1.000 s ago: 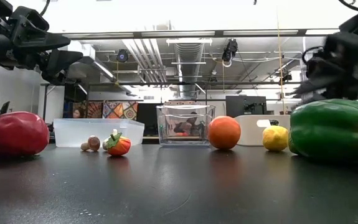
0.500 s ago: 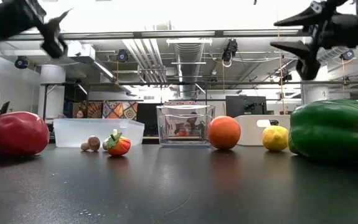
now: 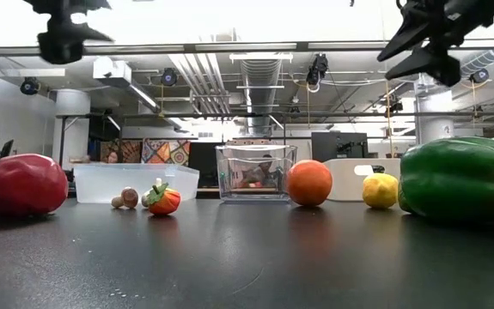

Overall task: Sort produce into baskets
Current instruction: Put the red tomato into the right transparent bin

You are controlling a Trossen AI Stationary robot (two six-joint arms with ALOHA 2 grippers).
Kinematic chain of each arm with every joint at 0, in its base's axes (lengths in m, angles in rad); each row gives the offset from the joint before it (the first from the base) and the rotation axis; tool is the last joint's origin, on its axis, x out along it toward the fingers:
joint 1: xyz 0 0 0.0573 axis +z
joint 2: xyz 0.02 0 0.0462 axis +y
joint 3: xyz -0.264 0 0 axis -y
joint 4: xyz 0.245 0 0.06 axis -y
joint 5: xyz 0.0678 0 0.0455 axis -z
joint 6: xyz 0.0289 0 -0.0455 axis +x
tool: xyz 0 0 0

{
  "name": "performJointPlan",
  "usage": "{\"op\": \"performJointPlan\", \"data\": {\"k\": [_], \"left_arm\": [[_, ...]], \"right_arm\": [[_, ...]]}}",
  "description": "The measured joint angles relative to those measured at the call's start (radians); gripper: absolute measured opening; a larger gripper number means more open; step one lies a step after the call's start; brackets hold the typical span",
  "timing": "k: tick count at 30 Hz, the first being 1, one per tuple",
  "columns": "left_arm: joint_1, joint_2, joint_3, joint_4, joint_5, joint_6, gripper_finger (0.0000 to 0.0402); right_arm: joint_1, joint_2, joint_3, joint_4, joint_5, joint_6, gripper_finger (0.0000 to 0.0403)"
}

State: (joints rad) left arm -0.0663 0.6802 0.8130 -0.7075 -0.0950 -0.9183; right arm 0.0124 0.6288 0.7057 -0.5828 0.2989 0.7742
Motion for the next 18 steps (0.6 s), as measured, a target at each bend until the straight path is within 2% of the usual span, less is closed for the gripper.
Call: {"op": "performJointPlan", "data": {"k": [2, 5, 10, 18], "left_arm": [[-0.003, 0.054, 0.055, -0.111, 0.006, -0.023, 0.0169], [-0.002, 0.13, 0.118, -0.174, 0.007, -0.074, 0.0169], [-0.003, 0.246, 0.209, -0.174, 0.007, -0.042, 0.0169], [-0.002, 0.409, 0.296, -0.175, 0.009, 0.024, 0.0169]], "right_arm": [[0.0, 0.004, 0.032, -0.036, -0.006, -0.003, 0.0171], [0.0, 0.002, 0.058, -0.041, -0.008, -0.035, 0.0171], [0.0, 0.002, 0.076, -0.029, -0.01, -0.107, 0.0171], [0.0, 0.003, 0.076, -0.026, -0.01, -0.086, 0.0171]]}}
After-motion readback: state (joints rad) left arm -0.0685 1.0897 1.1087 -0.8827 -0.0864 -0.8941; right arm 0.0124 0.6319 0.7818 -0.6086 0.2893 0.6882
